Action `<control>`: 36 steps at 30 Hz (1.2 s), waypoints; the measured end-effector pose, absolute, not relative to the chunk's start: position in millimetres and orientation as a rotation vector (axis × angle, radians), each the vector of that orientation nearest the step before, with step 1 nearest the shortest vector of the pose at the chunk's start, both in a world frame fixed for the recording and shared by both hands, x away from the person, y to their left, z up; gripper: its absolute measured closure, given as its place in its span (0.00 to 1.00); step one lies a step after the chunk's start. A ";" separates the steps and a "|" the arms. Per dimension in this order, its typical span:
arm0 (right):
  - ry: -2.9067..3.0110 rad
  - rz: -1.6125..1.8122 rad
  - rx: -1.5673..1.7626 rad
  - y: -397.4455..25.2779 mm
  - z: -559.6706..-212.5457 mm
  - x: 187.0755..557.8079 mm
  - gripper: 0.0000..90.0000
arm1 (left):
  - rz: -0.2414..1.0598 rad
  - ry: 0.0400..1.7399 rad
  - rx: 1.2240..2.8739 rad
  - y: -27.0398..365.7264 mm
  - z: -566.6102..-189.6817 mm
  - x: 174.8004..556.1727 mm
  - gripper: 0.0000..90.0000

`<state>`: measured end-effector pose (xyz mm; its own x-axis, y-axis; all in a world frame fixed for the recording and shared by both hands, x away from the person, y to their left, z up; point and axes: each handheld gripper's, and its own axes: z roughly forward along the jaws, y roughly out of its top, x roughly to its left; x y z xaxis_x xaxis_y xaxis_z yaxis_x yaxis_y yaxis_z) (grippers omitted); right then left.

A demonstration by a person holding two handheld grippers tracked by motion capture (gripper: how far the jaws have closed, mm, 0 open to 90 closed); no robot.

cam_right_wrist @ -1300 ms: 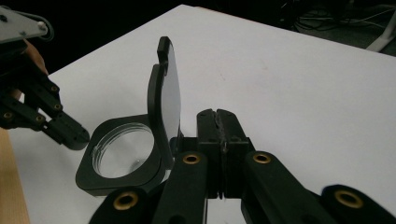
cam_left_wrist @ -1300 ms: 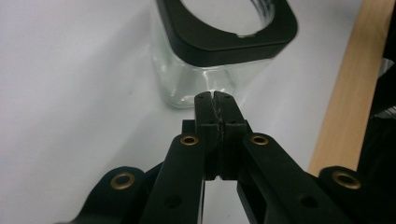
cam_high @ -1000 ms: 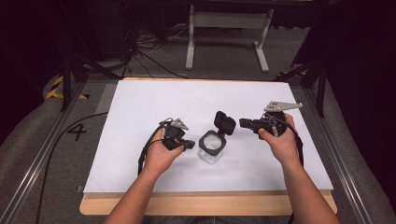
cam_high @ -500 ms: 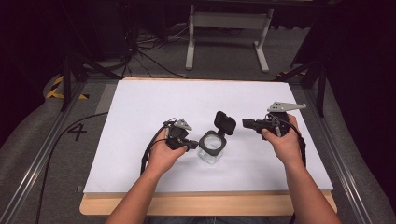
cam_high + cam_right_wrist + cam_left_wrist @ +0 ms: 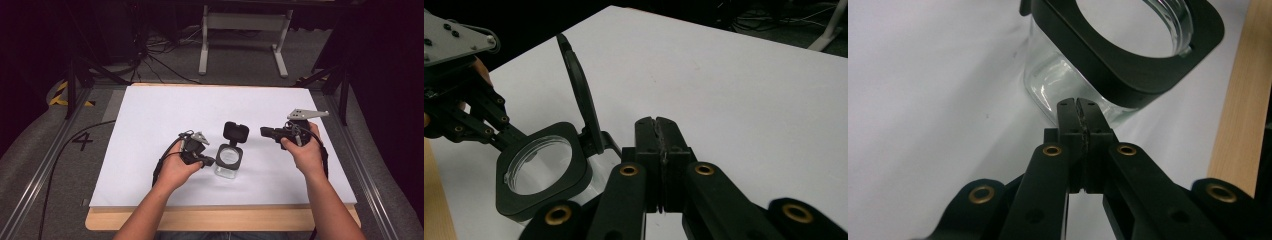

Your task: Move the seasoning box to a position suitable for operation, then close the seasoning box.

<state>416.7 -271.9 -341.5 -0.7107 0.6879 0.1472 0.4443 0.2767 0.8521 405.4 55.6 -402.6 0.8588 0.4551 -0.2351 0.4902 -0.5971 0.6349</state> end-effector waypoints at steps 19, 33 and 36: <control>2.298 1.406 1.060 -273.8 -341.2 415.8 1.00 | -0.107 0.615 2.352 51.2 -390.0 392.1 1.00; 2.326 1.407 1.008 -263.9 -332.7 417.8 1.00 | -0.207 0.503 2.410 26.9 -383.9 373.6 1.00; 2.341 1.429 0.990 -260.6 -328.4 419.2 1.00 | -0.197 0.490 2.407 24.9 -384.7 373.3 1.00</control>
<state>419.2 -260.6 -328.4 -0.7468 0.6482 0.1486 0.4286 0.2983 0.8529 373.3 24.9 -384.7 0.9182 0.2958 -0.2634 0.3958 -0.7091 0.5835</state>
